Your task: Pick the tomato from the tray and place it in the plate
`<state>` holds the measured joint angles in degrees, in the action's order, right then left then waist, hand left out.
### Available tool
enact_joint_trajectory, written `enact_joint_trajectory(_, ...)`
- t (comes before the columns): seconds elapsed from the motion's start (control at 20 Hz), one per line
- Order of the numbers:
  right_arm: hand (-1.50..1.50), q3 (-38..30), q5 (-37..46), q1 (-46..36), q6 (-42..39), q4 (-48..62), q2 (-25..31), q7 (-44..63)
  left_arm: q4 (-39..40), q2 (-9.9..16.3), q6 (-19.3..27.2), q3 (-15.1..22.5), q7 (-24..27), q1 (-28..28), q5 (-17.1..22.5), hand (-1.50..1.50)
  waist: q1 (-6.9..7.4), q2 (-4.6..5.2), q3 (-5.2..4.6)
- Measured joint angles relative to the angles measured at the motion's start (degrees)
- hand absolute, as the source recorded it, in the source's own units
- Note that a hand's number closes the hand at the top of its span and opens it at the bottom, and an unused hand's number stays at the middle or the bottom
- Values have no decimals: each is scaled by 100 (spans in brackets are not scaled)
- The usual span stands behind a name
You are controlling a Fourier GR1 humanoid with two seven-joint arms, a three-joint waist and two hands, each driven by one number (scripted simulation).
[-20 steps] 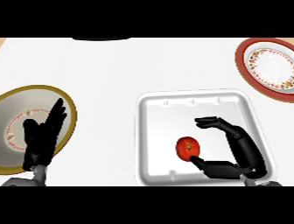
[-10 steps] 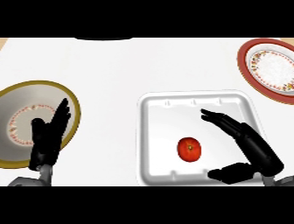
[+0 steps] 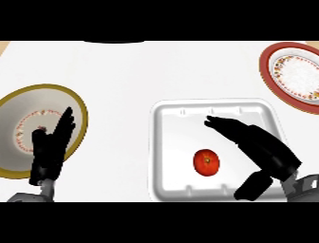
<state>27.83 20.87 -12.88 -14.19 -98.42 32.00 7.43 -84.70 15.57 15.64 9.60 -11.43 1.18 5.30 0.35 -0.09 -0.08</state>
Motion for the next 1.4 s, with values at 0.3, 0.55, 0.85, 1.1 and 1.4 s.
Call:
enact_joint_trajectory(0.3, -150, 62, 109, -304, -845, 112, -311, 674, 271, -198, 7, -72, 77, 147, -149, 0, -17, 7, 6)
enact_joint_trajectory(0.55, -150, -39, 464, -334, -1190, 334, -720, 781, 419, -275, -151, -254, 182, 183, -220, 0, -21, 7, 8)
enact_joint_trajectory(0.85, -150, -234, 976, -234, -1467, 578, -1089, 533, 148, -416, -216, -343, 11, 66, -407, 0, -21, 7, 9)
enact_joint_trajectory(1.1, -150, -338, 1373, -224, -1543, 938, -1395, 262, 88, -503, -298, -444, -131, 99, -514, 0, -20, 7, 9)
enact_joint_trajectory(1.4, -150, -347, 1890, -89, -1406, 1272, -1810, 11, 263, -637, -421, -577, 19, 149, -643, 0, -22, 7, 9)
